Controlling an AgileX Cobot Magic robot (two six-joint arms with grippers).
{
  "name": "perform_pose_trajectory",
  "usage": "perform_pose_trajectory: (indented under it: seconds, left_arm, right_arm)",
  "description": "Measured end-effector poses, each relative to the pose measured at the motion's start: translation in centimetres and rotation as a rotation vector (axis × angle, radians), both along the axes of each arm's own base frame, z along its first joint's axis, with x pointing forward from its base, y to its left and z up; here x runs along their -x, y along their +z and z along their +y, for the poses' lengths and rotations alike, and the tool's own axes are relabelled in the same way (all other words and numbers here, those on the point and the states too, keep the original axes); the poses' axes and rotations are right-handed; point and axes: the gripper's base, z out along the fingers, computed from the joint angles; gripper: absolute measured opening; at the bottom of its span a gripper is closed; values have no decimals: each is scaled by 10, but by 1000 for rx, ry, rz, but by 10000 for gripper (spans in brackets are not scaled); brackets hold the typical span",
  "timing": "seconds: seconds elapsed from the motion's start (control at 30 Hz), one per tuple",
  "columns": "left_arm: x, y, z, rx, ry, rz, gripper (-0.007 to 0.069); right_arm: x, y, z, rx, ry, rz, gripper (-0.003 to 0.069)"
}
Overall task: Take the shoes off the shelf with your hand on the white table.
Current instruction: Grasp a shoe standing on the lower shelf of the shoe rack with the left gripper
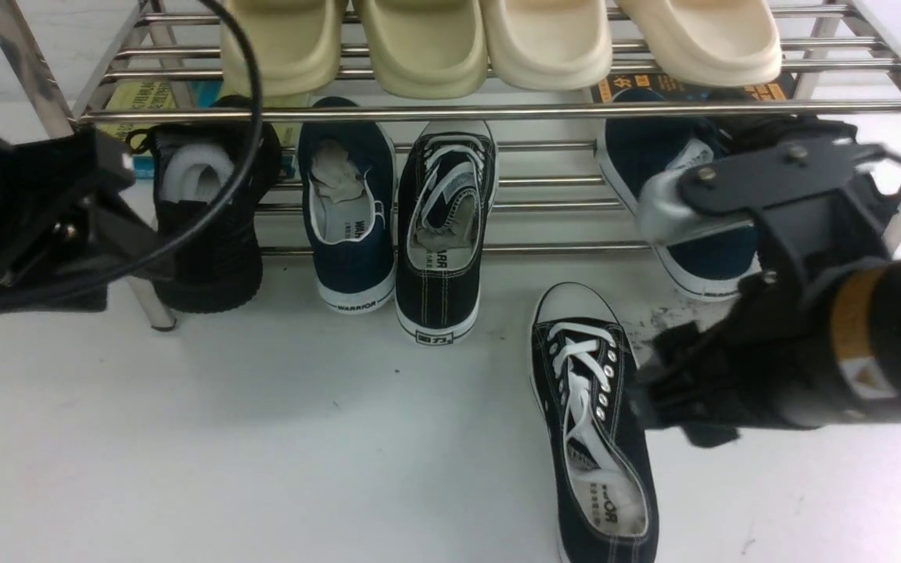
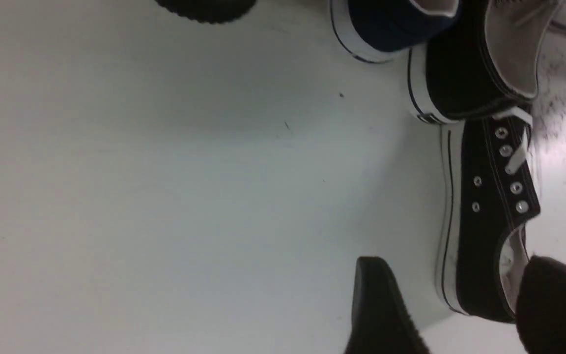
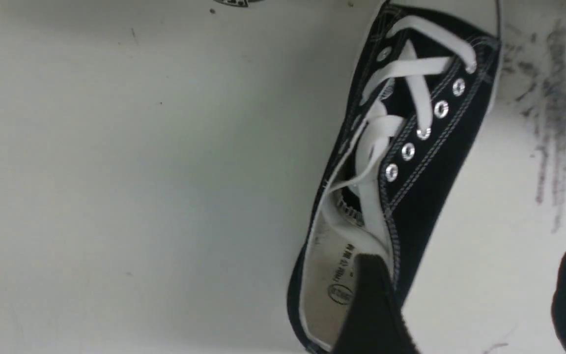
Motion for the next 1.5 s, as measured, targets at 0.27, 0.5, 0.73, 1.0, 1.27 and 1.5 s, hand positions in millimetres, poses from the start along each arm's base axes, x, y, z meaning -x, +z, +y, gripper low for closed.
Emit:
perform_pose_trajectory:
  seconds: [0.27, 0.5, 0.73, 1.0, 1.27, 1.5]
  left_arm:
    - [-41, -12, -74, -51, -224, 37, 111]
    - [-65, -24, -149, -171, -272, -8, 1]
    - [-85, -48, -208, -309, -337, -49, 132]
    - [-107, -74, -219, -403, -310, -96, 355]
    - [-126, -106, -232, -438, -331, -136, 391]
    - [-136, -122, -233, -476, -280, -150, 219]
  right_arm:
    - [19, 30, -42, 59, -49, -95, 205]
    - [22, 31, -51, 97, -87, -85, 66]
    - [22, 32, -52, 106, -89, -95, 38]
    - [21, 32, -51, 96, -84, -108, 46]
    - [20, 34, -48, 54, -86, -124, 59]
    - [20, 34, -48, 50, -87, -125, 69]
